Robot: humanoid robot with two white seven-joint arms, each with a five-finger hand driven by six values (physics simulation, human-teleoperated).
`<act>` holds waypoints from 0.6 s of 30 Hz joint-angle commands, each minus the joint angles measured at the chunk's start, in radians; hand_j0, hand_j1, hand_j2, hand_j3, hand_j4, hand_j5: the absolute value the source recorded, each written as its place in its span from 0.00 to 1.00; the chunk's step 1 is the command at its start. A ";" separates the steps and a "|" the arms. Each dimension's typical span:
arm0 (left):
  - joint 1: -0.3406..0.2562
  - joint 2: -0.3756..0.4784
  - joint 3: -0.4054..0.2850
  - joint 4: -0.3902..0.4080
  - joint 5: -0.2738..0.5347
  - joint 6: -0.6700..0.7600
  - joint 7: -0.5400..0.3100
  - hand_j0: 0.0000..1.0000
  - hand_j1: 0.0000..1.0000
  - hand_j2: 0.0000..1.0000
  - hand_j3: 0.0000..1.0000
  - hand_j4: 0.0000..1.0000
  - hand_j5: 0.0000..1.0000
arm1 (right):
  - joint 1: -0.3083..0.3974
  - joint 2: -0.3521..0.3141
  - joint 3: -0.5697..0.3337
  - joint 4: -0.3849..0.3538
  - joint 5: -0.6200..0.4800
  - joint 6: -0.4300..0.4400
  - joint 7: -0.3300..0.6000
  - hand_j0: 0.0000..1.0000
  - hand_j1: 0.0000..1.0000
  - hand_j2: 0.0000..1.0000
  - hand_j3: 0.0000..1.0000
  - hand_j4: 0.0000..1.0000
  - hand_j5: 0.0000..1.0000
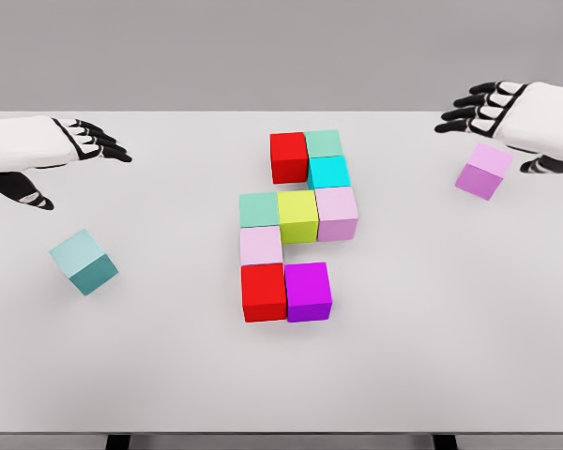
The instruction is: Assemble the squares on the desktop into the number 2
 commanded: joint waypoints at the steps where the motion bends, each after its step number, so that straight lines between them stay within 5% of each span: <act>1: 0.000 0.003 -0.001 0.000 0.004 0.003 0.000 1.00 1.00 1.00 1.00 1.00 1.00 | 0.000 0.003 0.008 -0.003 -0.004 0.003 -0.001 1.00 1.00 1.00 1.00 1.00 1.00; 6: 0.003 0.037 -0.061 -0.007 0.011 0.003 0.000 1.00 1.00 1.00 1.00 1.00 1.00 | 0.000 -0.013 0.008 0.043 -0.010 0.003 -0.001 1.00 1.00 1.00 1.00 1.00 1.00; 10: 0.017 0.132 -0.155 -0.010 0.012 0.003 0.000 1.00 1.00 1.00 1.00 1.00 1.00 | -0.005 -0.060 -0.043 0.241 0.008 0.003 -0.001 1.00 1.00 1.00 1.00 1.00 1.00; 15: 0.038 0.159 -0.161 -0.010 0.014 0.003 0.000 1.00 1.00 1.00 1.00 1.00 1.00 | -0.026 -0.042 -0.040 0.237 0.254 0.003 -0.001 1.00 1.00 1.00 1.00 1.00 1.00; 18: 0.040 0.149 -0.163 -0.014 0.015 0.003 0.000 1.00 1.00 1.00 1.00 1.00 1.00 | -0.032 -0.033 -0.005 0.221 0.275 0.003 -0.001 1.00 1.00 1.00 1.00 1.00 1.00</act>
